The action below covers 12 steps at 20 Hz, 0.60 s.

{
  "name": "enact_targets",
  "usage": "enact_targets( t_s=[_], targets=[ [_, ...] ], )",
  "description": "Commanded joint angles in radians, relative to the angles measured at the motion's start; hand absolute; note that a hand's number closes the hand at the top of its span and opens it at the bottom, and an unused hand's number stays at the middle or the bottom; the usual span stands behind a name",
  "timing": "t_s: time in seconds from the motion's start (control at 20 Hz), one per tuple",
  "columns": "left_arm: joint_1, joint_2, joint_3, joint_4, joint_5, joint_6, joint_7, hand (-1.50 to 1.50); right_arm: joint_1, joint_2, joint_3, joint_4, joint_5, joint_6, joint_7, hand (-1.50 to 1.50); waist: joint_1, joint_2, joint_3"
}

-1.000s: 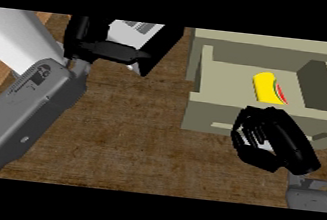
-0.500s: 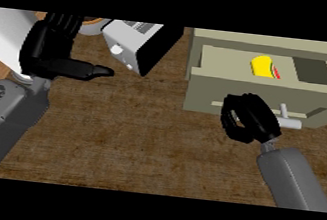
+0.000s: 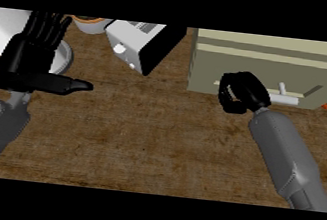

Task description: Pick up the cup, place it into the drawer and close the drawer

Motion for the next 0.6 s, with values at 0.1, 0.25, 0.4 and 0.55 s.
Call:
enact_targets(
  t_s=[0.1, 0.25, 0.4, 0.55],
  targets=[
    [0.051, 0.019, 0.035, -0.031, 0.009, -0.043, -0.009, -1.50, -0.169, -0.035, -0.086, 0.287, -0.012, -0.004, -0.030, 1.50, 0.022, 0.018, 0.004],
    [0.059, -0.016, 0.006, -0.037, -0.003, -0.047, -0.020, -1.50, -0.194, -0.070, -0.114, 0.338, -0.026, -0.008, -0.052, 1.50, 0.039, 0.029, 0.006],
    [0.054, 0.011, 0.034, -0.027, 0.034, -0.112, -0.005, -1.50, -0.244, -0.110, -0.139, 0.364, -0.052, 0.052, -0.066, 1.50, 0.043, 0.029, 0.005],
    [0.048, 0.005, 0.027, -0.013, 0.022, -0.132, -0.021, -1.50, -0.261, -0.116, -0.155, 0.382, -0.067, 0.067, -0.071, 1.50, 0.048, 0.036, 0.005]
  ],
)
